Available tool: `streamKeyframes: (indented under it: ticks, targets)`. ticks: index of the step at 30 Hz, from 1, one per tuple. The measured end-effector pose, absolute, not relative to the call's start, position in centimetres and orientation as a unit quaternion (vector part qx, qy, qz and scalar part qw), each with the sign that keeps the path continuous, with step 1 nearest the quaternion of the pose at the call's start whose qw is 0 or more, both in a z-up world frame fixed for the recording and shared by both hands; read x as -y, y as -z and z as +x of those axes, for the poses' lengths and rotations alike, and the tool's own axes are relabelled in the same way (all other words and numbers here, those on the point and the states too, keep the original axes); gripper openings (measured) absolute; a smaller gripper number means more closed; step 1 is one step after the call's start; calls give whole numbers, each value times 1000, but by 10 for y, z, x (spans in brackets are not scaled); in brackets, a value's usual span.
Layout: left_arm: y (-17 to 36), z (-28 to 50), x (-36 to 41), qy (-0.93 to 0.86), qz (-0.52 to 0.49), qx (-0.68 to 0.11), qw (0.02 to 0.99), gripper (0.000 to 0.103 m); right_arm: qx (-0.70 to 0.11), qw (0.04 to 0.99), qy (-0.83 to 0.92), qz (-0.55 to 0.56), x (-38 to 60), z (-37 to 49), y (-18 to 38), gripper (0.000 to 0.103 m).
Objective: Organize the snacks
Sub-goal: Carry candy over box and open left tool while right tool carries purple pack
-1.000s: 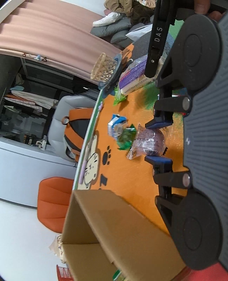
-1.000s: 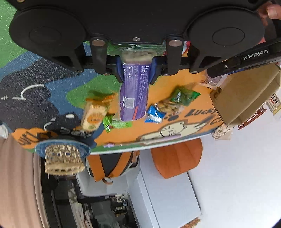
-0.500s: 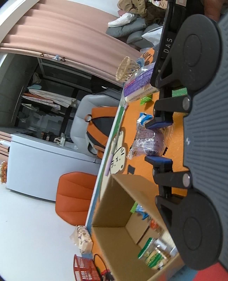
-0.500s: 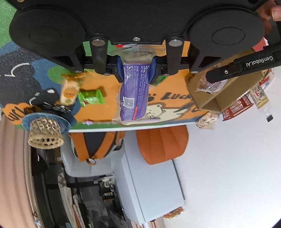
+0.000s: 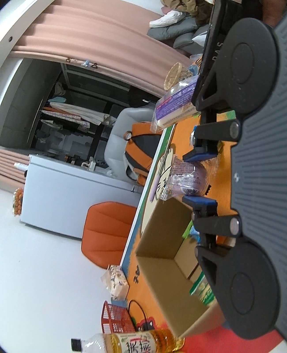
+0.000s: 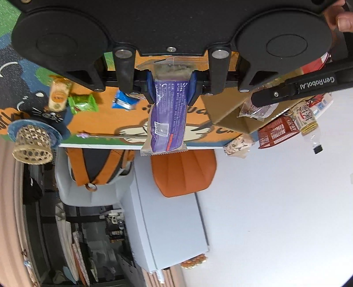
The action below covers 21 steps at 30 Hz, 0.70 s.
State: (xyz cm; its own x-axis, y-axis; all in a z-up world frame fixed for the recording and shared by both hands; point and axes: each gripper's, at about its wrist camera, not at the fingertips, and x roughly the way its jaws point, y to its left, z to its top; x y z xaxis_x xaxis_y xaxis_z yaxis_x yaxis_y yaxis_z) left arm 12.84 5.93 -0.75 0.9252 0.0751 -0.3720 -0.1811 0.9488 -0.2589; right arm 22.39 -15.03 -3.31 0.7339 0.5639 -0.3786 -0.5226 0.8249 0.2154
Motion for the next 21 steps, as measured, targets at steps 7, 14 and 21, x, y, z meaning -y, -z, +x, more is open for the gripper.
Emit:
streamKeyframes:
  ticks: [7, 14, 21]
  targets:
    - [0, 121, -91, -82, -154, -181, 968, 31, -212, 928, -305, 35, 126, 219, 25, 31]
    - [-2, 116, -115, -101, -162, -179, 965, 31, -210, 922, -324, 20, 100, 216, 23, 25]
    - [11, 120, -133, -113, -171, -202, 958, 32, -218, 918, -331, 5, 85, 218, 24, 1]
